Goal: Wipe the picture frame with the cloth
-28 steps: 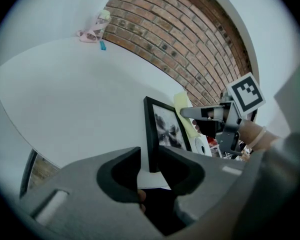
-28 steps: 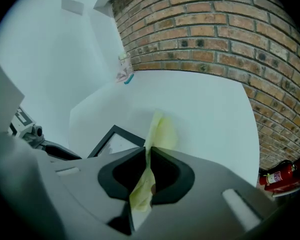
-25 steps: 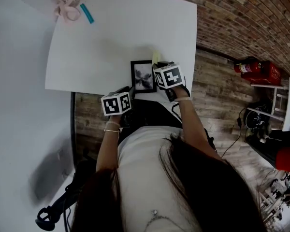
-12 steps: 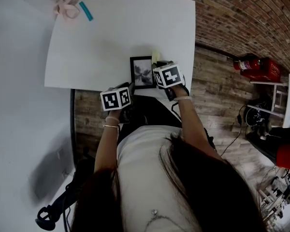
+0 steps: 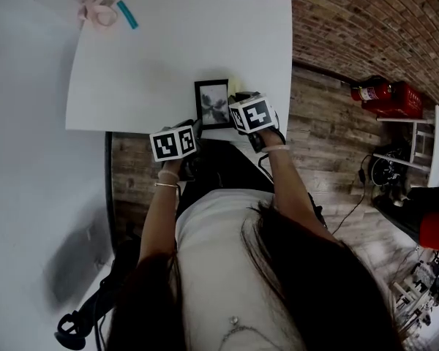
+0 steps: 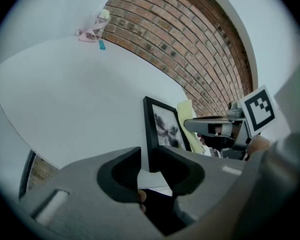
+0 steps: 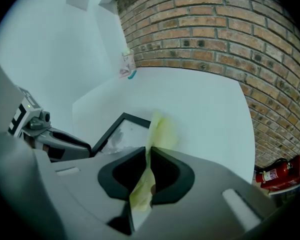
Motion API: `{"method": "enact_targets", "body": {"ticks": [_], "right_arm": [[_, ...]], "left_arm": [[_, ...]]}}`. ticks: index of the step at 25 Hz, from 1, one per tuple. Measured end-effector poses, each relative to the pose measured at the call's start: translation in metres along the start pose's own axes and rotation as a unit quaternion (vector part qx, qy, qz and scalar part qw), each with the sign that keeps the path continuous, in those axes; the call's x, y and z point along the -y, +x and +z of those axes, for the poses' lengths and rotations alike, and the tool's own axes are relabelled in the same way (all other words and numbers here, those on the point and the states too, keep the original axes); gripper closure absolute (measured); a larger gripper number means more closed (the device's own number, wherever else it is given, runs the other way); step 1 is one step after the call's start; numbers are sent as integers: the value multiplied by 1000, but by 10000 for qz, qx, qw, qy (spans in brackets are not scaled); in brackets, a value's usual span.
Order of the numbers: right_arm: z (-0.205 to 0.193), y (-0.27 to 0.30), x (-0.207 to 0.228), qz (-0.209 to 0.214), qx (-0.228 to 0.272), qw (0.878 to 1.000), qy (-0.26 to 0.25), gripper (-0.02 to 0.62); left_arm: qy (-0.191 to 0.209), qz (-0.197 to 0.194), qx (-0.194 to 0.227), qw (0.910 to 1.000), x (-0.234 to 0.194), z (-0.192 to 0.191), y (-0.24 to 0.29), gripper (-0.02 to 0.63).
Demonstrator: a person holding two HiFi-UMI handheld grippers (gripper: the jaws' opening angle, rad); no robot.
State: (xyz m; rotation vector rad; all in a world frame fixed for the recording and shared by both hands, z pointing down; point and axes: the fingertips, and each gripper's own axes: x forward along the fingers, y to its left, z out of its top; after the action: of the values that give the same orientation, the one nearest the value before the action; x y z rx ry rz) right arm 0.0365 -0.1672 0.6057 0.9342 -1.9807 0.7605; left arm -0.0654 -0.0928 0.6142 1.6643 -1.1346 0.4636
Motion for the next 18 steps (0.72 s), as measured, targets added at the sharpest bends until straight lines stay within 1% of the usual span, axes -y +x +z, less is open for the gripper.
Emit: {"method": "enact_targets", "body": {"ticks": [18], "right_arm": [[-20, -7, -12, -135, -90, 9998, -114, 558]], "left_arm": [[48, -89, -32, 9999, -1, -1, 0, 500]]}}
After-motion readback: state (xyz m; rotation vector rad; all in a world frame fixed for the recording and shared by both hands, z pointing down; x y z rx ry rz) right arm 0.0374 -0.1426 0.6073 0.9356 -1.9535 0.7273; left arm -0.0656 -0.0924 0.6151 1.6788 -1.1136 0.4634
